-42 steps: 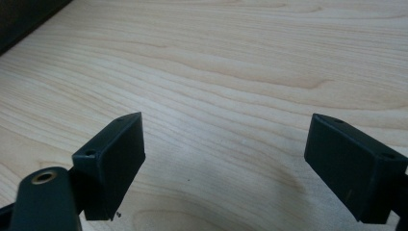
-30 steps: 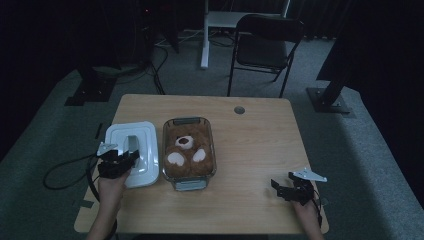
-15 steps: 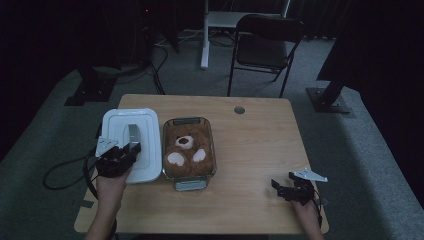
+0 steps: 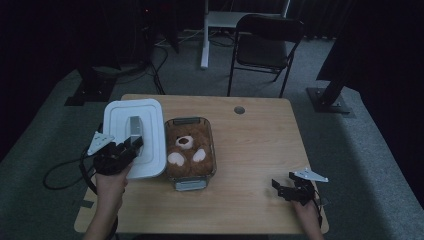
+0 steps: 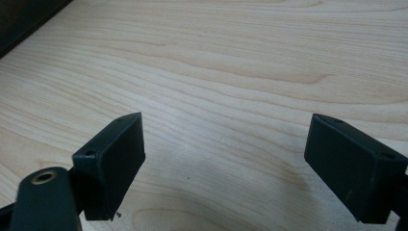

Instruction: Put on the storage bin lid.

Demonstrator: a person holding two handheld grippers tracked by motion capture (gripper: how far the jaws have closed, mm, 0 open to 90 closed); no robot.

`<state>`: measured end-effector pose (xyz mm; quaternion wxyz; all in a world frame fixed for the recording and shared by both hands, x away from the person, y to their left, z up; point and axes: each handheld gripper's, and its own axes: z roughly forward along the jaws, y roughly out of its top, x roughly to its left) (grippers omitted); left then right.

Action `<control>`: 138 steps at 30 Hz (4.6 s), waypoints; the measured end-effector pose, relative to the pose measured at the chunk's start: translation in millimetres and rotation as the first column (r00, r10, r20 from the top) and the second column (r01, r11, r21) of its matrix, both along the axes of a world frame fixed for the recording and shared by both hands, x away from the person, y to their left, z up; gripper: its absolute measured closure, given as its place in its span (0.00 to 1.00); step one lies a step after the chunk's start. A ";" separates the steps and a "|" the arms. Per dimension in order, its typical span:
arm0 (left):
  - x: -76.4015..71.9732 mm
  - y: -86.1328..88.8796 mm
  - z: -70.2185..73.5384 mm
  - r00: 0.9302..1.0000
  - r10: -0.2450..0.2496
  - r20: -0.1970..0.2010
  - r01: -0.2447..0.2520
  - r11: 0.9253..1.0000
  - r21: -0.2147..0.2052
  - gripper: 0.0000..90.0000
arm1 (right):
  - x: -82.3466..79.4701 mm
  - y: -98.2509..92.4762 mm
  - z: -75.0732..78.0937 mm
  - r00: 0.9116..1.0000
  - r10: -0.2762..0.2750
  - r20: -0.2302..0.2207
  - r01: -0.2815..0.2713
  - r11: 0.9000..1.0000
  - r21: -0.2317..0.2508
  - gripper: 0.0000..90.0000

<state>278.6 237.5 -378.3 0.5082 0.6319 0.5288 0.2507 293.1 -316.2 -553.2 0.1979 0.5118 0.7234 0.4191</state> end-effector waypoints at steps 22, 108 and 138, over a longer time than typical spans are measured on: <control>15.3 -74.1 -12.8 0.980 -0.193 -0.040 0.187 0.975 -0.118 0.80 | -2.0 -2.1 0.3 0.999 -0.041 0.016 0.041 0.999 -0.005 0.15; 14.8 -78.1 -21.6 0.989 -0.142 -0.031 0.144 0.988 0.061 0.02 | -2.1 -3.2 0.4 0.999 -0.048 0.017 0.048 0.999 0.005 0.15; 8.3 21.9 -89.4 0.994 -0.100 0.033 0.094 0.983 0.157 0.02 | -2.9 -2.3 0.4 0.998 -0.064 0.029 0.065 0.998 -0.016 0.15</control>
